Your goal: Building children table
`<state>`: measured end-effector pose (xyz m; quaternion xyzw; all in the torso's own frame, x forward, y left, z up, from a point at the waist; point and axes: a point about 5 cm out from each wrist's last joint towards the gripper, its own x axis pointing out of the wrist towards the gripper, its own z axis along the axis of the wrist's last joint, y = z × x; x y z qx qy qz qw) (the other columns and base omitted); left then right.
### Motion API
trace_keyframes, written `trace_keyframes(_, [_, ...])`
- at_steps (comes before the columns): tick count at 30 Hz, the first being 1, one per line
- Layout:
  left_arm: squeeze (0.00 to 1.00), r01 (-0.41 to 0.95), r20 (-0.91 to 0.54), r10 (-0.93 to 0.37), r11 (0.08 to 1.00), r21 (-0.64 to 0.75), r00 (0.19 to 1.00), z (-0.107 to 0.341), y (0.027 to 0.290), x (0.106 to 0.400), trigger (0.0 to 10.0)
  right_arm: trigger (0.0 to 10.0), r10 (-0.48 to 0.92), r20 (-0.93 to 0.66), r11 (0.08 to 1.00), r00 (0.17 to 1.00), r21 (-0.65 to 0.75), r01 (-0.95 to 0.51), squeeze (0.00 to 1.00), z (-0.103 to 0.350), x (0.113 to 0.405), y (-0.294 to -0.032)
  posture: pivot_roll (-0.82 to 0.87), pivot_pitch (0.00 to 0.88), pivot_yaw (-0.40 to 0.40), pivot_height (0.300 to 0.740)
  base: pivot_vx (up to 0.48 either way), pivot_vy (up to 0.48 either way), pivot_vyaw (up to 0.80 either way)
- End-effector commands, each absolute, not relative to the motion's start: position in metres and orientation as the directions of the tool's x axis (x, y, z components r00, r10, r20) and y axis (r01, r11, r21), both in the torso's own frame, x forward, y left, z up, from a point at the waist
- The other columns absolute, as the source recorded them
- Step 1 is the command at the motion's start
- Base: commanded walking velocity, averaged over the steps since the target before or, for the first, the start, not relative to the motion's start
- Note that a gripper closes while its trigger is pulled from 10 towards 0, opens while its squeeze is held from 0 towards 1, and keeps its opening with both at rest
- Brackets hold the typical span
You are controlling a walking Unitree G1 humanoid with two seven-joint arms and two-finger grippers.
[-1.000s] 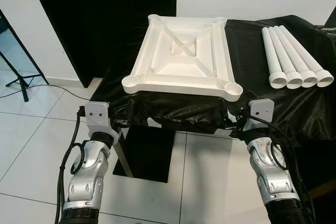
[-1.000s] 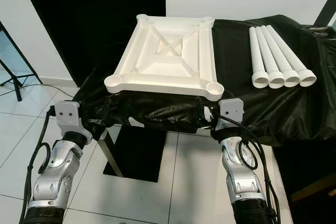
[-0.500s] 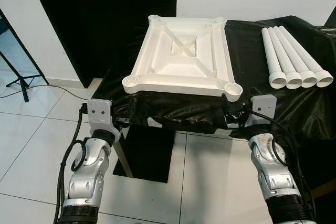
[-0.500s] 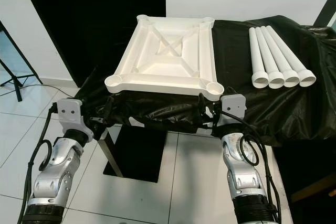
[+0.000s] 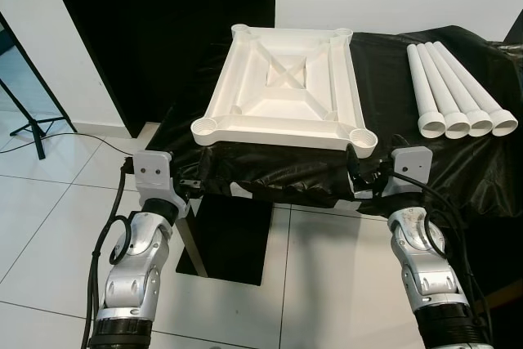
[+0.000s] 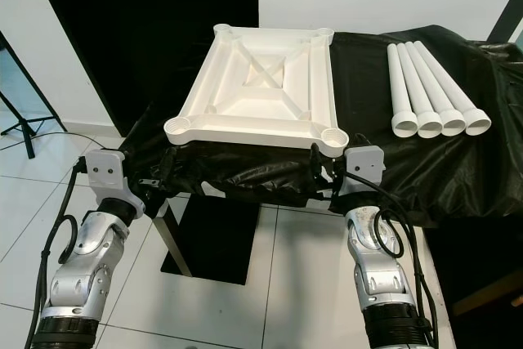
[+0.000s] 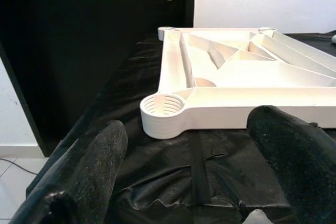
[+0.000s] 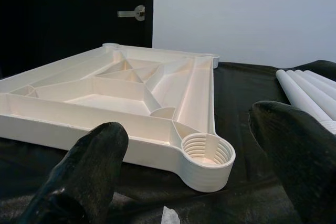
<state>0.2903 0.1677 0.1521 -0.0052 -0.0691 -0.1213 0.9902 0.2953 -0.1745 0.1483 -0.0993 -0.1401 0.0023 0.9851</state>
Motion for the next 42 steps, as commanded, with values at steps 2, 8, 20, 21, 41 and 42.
trace_keyframes(2, [0.00,0.283,0.137,-0.283,0.959,0.023,0.949,0.1550,0.1643,0.2889,10.0,10.0,0.034,0.288,0.979,0.957,-0.201,0.026,0.00,0.1521,0.2967,-0.1739,0.03,0.000,0.020,0.740,0.000,0.000,0.00])
trace_keyframes(8, [0.00,0.280,0.139,-0.281,0.960,0.028,0.950,0.1560,0.1648,0.2898,10.0,10.0,0.030,0.288,0.980,0.957,-0.197,0.028,0.00,0.1526,0.2977,-0.1740,0.03,0.000,0.019,0.740,0.000,0.000,0.00])
trace_keyframes(20, [0.00,0.290,0.144,-0.291,0.957,0.028,0.946,0.1574,0.1623,0.2907,10.0,10.0,0.029,0.287,0.980,0.957,-0.199,0.030,0.00,0.1539,0.2990,-0.1745,0.02,0.000,0.017,0.740,0.000,0.000,0.00])
trace_keyframes(21, [0.00,0.290,0.144,-0.291,0.957,0.028,0.946,0.1575,0.1622,0.2909,10.0,10.0,0.029,0.286,0.980,0.958,-0.199,0.029,0.00,0.1539,0.2990,-0.1743,0.02,0.000,0.017,0.740,0.000,0.000,0.00])
trace_keyframes(41, [0.00,0.301,0.144,-0.306,0.952,0.054,0.941,0.1567,0.1624,0.2895,10.0,10.0,0.033,0.285,0.979,0.958,-0.200,0.025,0.00,0.1531,0.2978,-0.1726,0.02,0.000,0.018,0.740,0.000,-0.040,0.00])
trace_keyframes(42, [0.00,0.303,0.145,-0.307,0.952,0.055,0.940,0.1569,0.1624,0.2895,10.0,10.0,0.033,0.285,0.980,0.958,-0.200,0.026,0.00,0.1530,0.2977,-0.1726,0.02,0.000,0.018,0.740,0.000,-0.251,0.00])
